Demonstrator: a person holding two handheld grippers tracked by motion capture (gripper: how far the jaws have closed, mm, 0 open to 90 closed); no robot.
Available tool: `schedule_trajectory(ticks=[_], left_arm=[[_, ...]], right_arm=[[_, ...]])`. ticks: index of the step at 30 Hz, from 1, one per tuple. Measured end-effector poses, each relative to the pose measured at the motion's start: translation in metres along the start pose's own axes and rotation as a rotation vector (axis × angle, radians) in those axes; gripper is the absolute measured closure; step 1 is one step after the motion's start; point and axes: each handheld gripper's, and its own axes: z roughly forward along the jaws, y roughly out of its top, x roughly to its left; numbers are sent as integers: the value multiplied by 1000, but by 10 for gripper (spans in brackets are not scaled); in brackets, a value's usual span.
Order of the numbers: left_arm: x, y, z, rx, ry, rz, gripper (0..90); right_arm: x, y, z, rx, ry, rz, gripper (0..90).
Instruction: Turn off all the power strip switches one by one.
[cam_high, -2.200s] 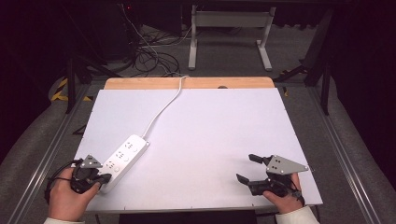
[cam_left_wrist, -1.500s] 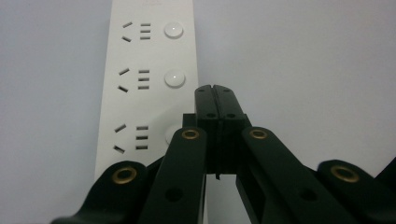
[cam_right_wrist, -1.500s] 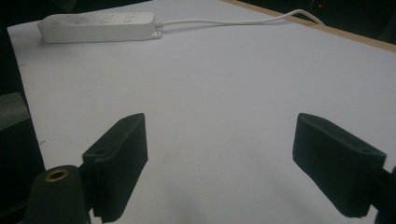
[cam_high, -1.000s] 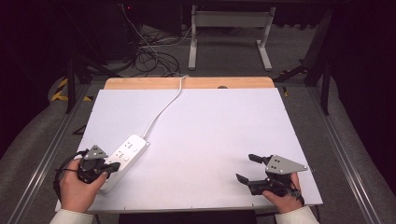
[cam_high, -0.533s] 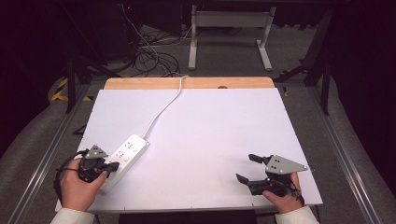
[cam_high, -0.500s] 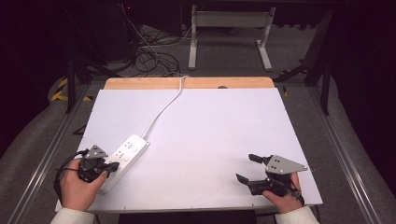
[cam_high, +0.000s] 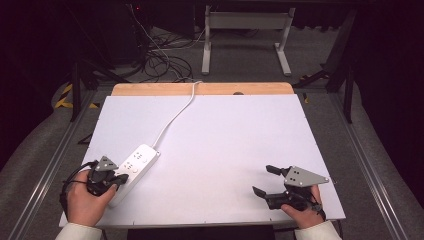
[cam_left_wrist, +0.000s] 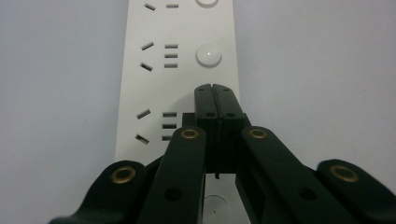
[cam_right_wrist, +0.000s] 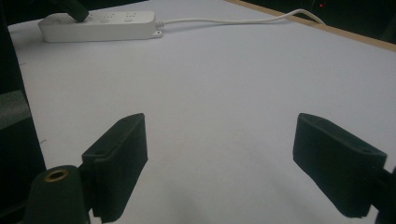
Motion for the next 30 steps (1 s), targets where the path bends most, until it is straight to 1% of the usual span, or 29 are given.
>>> schedule_trajectory(ticks=[3,6,8,10,11,21,23,26,28,29,30], left_arm=[[0,0,0,2,3,3,900],[0,0,0,0,0,-2,900],[0,-1,0,-7,-2,-12,900],[-1,-1,0,-5,6,3,900],[-2,-1,0,-3,13,2,900],[-2,-1,1,-4,10,0,900],[-2,-2,2,-2,8,-6,900],[-2,-1,1,-4,15,0,900],[-2,-3,2,-29,16,7,900],[-2,-5,1,-81,9,4,900],[-2,-5,-1,-106,14,5,900]], right_arm=[[0,0,0,-1,-1,0,186],[0,0,0,0,0,0,186],[0,0,0,0,0,-1,186],[0,0,0,0,0,-1,186],[0,0,0,0,0,-1,185],[1,0,0,1,2,-5,183],[1,0,0,2,0,-6,183],[1,0,0,2,0,-6,183],[1,0,0,3,-1,-6,183],[1,0,0,2,-2,-6,183],[1,0,-1,0,-3,-5,183]])
